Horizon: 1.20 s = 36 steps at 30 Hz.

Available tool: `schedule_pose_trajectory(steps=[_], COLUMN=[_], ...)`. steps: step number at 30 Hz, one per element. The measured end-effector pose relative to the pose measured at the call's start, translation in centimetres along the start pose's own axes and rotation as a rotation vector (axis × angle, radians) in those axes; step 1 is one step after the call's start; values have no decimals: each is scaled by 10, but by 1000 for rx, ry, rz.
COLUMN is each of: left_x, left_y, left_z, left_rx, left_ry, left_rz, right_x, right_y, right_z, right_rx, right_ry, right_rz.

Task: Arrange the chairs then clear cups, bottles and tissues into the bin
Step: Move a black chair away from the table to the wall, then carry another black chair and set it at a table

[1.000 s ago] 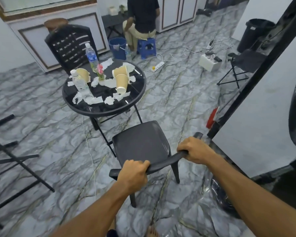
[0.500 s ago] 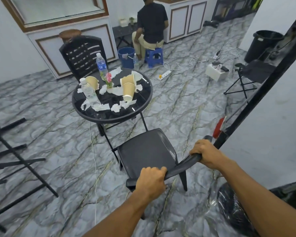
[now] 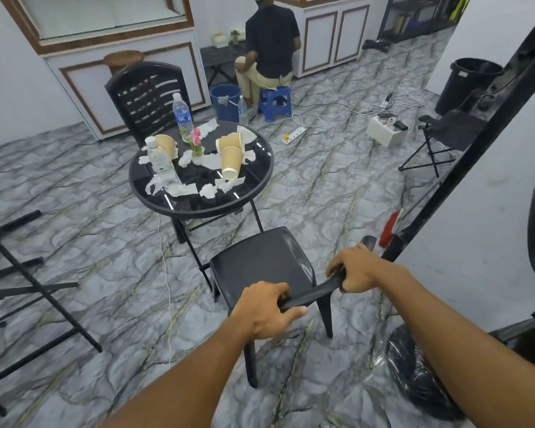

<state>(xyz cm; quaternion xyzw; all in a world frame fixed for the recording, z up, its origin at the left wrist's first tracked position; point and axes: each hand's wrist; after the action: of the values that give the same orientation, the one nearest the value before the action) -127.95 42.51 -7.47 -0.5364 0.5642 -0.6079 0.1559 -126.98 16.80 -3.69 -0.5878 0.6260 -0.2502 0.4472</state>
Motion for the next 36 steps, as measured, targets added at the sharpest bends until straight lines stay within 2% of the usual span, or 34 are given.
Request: schedule_pose_trajectory(steps=[2,4,7,10,12,25,36], left_x=[-16,-34,-60,-90,-113,-315,-427], left_y=[-9,-17,-38,-69,-93,-238,-322], left_z=[-4,-7,-9,-14,-19,-46,-7], left_rx=[0,40,82,132,151,223,283], left_ry=[-62,-127,-232,-314,-375,-605,-666], left_rz=[-107,-153,-121,-87,-101,-131,-86], right_x=[-22,-43,-77,-121,-155,-361,-468], right_y=[-15,-25,-27,-26,-28,-86,-126], right_z=[1,8,29,61,86,239,364], right_rx=[-163,-247,-131,47,101,81,135], right_ry=[19,8,-32,-87,-126,-304,-440], right_rz=[103,187,277,202,160,93,42])
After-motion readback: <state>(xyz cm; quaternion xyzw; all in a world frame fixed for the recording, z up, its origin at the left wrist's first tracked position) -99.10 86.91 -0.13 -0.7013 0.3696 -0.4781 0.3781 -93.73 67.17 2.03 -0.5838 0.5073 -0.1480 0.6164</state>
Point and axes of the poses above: each hand's wrist, its own z-axis towards the middle knuckle, its own y-axis out of the palm, x = y × z, and after that the axes turned 5 degrees about -y, right-handed
